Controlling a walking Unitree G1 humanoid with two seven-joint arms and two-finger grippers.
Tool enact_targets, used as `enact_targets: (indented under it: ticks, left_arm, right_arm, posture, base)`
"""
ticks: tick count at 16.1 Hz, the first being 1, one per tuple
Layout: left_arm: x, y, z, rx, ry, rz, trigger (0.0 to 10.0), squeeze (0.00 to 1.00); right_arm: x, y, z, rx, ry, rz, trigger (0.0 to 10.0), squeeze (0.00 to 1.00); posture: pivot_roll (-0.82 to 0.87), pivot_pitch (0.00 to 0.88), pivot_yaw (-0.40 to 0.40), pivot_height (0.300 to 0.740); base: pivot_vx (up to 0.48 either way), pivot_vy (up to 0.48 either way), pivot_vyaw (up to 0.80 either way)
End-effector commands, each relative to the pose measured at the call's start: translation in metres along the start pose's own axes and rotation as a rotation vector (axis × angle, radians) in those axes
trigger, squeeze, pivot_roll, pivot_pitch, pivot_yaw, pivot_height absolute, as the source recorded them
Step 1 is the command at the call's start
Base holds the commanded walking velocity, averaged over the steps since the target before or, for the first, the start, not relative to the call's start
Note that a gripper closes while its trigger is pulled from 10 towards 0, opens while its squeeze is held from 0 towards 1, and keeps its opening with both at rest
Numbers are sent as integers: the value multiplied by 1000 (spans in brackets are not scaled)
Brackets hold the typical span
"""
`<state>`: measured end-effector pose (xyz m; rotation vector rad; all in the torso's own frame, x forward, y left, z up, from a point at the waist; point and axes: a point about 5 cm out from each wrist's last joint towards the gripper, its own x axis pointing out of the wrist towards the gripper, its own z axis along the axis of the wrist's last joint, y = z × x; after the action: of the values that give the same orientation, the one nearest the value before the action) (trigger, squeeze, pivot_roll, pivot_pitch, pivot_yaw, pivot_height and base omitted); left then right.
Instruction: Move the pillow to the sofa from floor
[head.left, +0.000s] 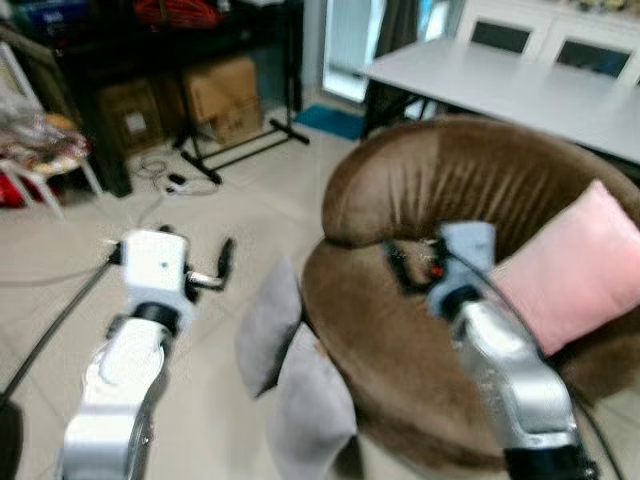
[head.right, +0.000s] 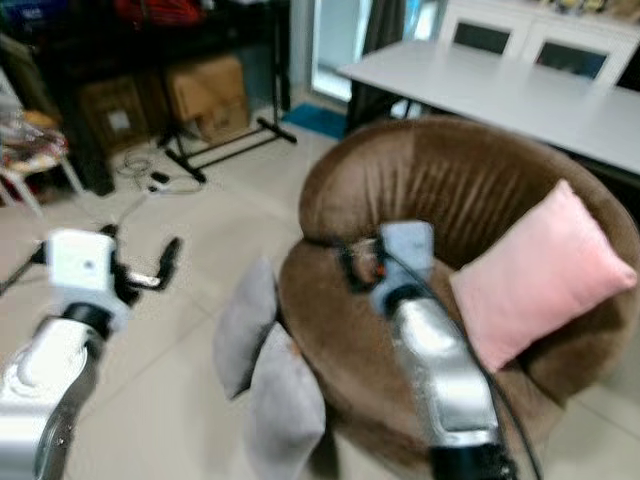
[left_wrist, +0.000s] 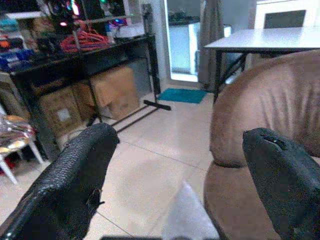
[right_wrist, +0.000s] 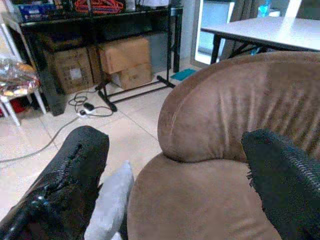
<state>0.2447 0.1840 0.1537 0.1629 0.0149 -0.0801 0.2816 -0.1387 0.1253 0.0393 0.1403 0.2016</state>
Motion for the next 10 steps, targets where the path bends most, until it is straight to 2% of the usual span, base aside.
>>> enact_targets:
  ticks: [1, 4, 6, 10]
  left_arm:
    - [0, 6, 4, 26, -13, 20, 10000, 1000]
    - [-1, 10, 4, 72, -37, 64, 10000, 1000]
    - [-2, 12, 3, 90, -45, 78, 10000, 843]
    - [-1, 12, 4, 91, -52, 94, 10000, 745]
  right_arm:
    - [3, 11, 5, 12, -28, 40, 10000, 0]
    - [2, 12, 6, 49, -34, 55, 10000, 0]
    - [0, 12, 4, 57, -40, 66, 10000, 0]
    - [0, 12, 4, 60, -42, 70, 10000, 0]
  posture:
    - [22, 0, -24, 740]
    - [19, 0, -20, 740]
    - [19, 0, -19, 725]
    - [19, 0, -21, 690]
  base:
    - [315, 0, 0]
    - [86, 0, 0]
    - [0, 0, 0]
    - [0, 0, 0]
